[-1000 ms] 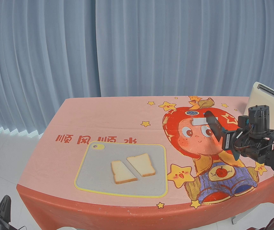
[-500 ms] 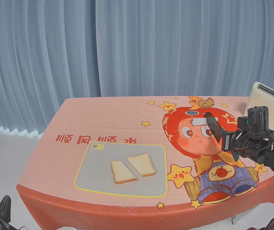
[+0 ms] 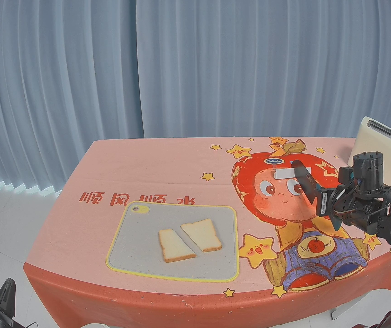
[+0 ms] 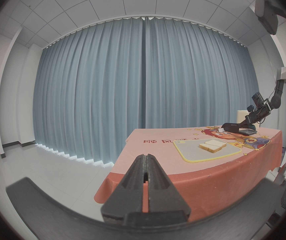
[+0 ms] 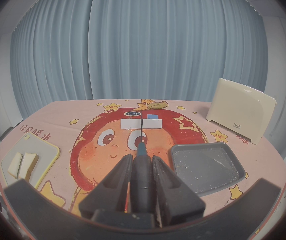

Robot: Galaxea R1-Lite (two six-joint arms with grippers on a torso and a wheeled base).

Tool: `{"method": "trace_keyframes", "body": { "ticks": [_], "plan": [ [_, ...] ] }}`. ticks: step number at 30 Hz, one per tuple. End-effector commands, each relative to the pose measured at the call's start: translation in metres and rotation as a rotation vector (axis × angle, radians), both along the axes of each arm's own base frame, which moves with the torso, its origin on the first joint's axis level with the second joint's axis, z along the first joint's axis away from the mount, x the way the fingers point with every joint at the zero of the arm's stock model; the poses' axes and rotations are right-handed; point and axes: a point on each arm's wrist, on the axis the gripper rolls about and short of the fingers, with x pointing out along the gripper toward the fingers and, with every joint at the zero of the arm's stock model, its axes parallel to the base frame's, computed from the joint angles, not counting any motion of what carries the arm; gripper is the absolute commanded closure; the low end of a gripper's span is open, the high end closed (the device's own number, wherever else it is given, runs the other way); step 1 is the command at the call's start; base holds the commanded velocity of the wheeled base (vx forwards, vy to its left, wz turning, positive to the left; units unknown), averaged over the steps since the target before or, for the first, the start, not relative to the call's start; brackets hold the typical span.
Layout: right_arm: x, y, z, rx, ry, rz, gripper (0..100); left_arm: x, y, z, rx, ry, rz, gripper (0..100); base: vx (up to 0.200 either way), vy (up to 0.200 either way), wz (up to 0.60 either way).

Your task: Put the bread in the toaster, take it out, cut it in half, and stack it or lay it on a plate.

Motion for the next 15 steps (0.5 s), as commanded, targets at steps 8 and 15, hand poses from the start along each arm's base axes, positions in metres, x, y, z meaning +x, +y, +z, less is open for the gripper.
{"method": "trace_keyframes", "body": {
  "ticks": [8,15],
  "plan": [
    [-0.0003,0.0,-0.0007,0.003,0.003,-0.002,0,0.0003,0.0,-0.0052,0.0,0.004,0.0,100,0.0,0.0,0.0],
    [-0.0007,0.0003,-0.0011,0.001,0.004,0.0,0,0.0003,0.0,-0.0052,0.0,0.004,0.001,100,0.0,0.0,0.0]
  ]
}}
